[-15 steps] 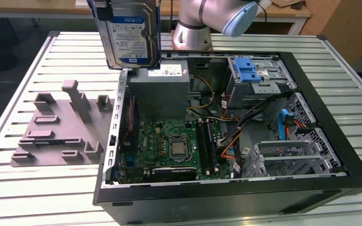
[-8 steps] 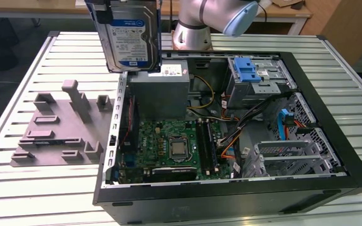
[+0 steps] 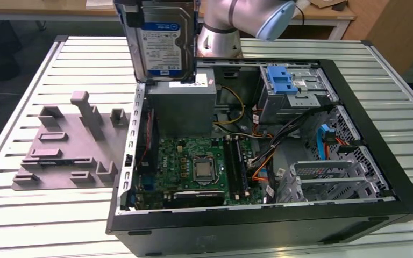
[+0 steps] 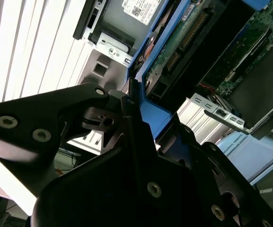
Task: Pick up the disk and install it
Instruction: 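Pick up the disk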
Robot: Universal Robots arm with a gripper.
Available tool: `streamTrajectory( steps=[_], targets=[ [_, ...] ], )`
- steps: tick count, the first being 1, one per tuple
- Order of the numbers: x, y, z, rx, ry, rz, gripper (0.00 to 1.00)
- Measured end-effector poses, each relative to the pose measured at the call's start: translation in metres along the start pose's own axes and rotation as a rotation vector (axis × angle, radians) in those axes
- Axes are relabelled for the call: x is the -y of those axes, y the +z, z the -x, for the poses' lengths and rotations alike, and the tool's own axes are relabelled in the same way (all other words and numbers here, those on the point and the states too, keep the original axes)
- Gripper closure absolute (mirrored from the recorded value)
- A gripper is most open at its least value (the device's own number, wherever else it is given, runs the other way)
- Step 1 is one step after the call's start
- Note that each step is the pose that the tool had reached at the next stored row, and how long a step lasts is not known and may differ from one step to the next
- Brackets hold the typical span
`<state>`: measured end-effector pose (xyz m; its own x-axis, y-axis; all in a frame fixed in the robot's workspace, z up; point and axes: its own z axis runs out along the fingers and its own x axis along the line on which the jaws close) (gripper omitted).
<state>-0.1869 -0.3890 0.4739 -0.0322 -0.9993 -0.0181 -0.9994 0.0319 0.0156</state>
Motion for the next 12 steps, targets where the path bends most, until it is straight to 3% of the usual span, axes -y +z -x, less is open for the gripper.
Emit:
streamTrajectory(
  steps=[6,12],
  targets=[
    [0.0199,-0.0003,0.0005,0.0,0.0,0.0,0.64],
    [0.0222,-0.0004,-0.0099,0.0001,0.0,-0.0001,0.64]
  ],
)
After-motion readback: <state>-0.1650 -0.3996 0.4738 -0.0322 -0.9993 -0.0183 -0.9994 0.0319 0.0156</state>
